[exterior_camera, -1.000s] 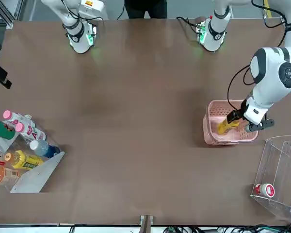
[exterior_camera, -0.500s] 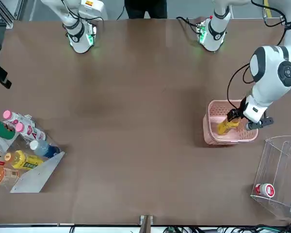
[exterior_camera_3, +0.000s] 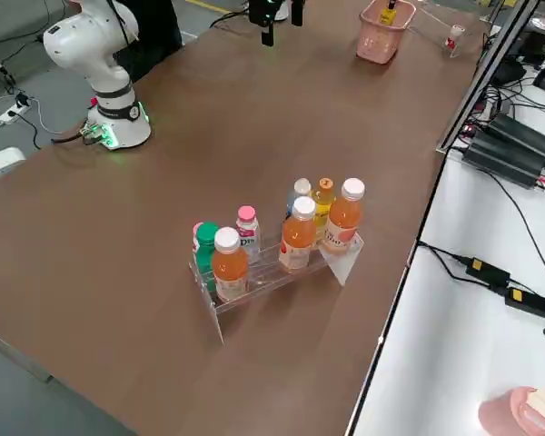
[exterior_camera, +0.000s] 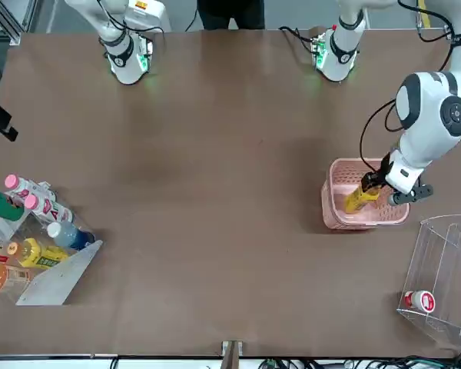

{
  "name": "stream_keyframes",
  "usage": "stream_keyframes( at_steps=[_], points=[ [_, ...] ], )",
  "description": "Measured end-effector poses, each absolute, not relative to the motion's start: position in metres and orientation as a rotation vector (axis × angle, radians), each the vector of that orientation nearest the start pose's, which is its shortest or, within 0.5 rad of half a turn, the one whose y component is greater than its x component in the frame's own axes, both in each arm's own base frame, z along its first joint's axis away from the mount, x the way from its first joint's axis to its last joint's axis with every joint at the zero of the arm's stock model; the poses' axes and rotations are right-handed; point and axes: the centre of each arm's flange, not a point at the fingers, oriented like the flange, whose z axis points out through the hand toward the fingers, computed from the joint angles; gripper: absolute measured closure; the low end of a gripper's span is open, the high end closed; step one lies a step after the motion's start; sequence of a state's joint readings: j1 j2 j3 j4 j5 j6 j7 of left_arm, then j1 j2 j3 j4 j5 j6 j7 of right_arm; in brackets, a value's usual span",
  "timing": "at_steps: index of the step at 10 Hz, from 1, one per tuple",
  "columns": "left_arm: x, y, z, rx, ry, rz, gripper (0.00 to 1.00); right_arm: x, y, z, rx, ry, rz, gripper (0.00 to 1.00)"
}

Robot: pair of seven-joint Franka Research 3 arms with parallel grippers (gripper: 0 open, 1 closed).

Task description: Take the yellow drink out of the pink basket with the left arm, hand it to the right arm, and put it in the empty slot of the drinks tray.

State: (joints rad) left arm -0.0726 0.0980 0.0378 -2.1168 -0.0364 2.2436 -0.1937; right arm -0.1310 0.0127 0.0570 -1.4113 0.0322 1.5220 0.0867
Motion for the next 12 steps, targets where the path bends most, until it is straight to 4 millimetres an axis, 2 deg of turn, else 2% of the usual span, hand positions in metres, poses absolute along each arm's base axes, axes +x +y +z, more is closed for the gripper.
stream_keyframes(
  at_steps=[7,12],
  points=[
    [0.5604,-0.0122,0.3707,-3.153,-0.306,-0.044,0.36,0.5511,-0.0375,0.6879,-3.095,0.244,-0.152,0.01],
    [0.5602,-0.0111,0.373,-3.154,-0.305,-0.051,0.47,0.5511,-0.0375,0.6879,-3.095,0.244,-0.152,0.01]
  ],
)
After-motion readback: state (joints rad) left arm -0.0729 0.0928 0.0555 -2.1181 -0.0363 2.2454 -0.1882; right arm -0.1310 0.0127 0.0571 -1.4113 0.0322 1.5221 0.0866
